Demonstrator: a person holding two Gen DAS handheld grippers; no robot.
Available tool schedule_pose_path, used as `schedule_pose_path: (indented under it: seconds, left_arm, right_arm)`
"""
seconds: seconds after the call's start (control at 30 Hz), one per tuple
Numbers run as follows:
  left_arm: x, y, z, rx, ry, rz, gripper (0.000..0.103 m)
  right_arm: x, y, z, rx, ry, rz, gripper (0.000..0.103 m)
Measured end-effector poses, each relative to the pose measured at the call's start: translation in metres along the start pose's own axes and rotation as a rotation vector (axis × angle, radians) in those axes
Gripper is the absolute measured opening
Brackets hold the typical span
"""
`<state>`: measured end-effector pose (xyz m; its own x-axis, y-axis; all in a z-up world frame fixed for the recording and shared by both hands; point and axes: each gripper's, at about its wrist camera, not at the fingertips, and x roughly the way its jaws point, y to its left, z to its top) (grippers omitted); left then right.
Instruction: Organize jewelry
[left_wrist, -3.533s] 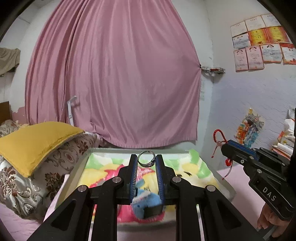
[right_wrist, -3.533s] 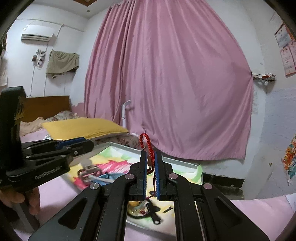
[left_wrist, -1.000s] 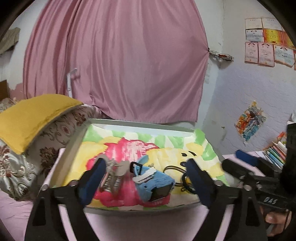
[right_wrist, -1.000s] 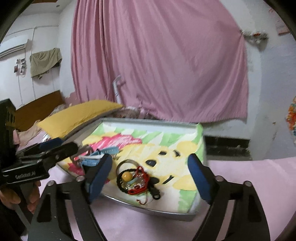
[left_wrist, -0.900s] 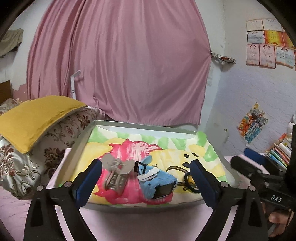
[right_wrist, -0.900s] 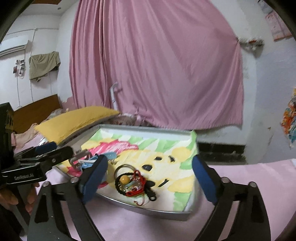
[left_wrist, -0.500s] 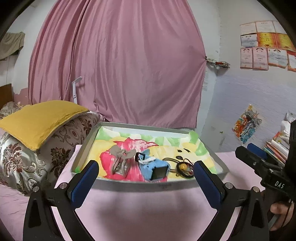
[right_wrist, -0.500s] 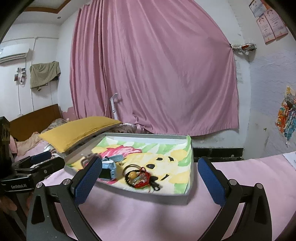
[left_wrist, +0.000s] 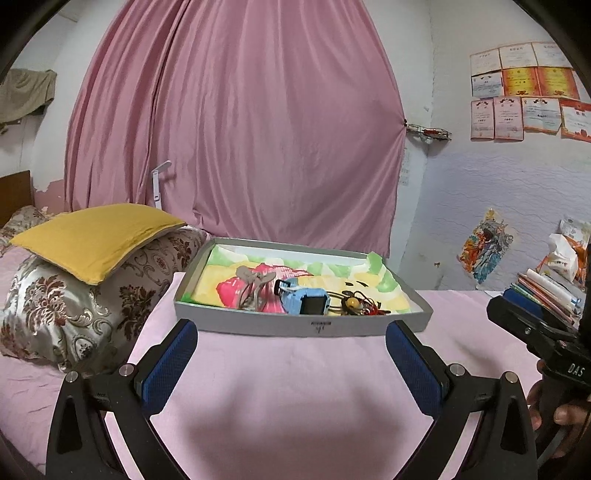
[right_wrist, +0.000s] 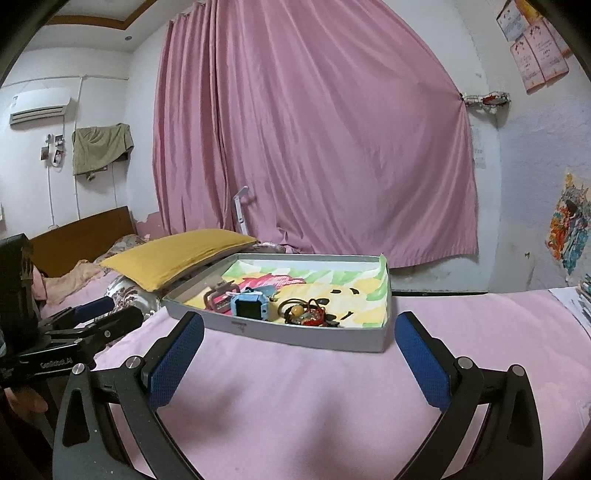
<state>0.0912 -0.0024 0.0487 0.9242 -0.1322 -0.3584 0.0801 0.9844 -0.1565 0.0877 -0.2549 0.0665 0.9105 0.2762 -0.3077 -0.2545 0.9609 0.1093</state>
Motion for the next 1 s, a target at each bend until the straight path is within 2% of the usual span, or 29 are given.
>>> schedule_pose_path:
  seconds: [0.23,0.5,0.7,1.0]
  left_arm:
    - [-0.019,0.007,-0.018,-0.027,-0.021,0.024,0.102]
    - [-0.030,0.013,-0.041,-0.067,-0.045,0.072,0.102]
    - [-0.038,0.016,-0.060,-0.080,-0.103,0.130,0.102]
    - [-0.031,0.017,-0.072,-0.080,-0.077,0.136,0.102]
  right_arm:
    - [-0.021,0.007,-0.020,-0.007,-0.035,-0.034,0.101]
    - [-0.032,0.007,-0.045,0.014,-0.059,-0.123,0.101]
    - [-0.033,0.012,-0.059,-0.003,-0.064,-0.161,0.101]
    - [-0.031,0.012,-0.067,-0.019,-0.070,-0.175,0.101]
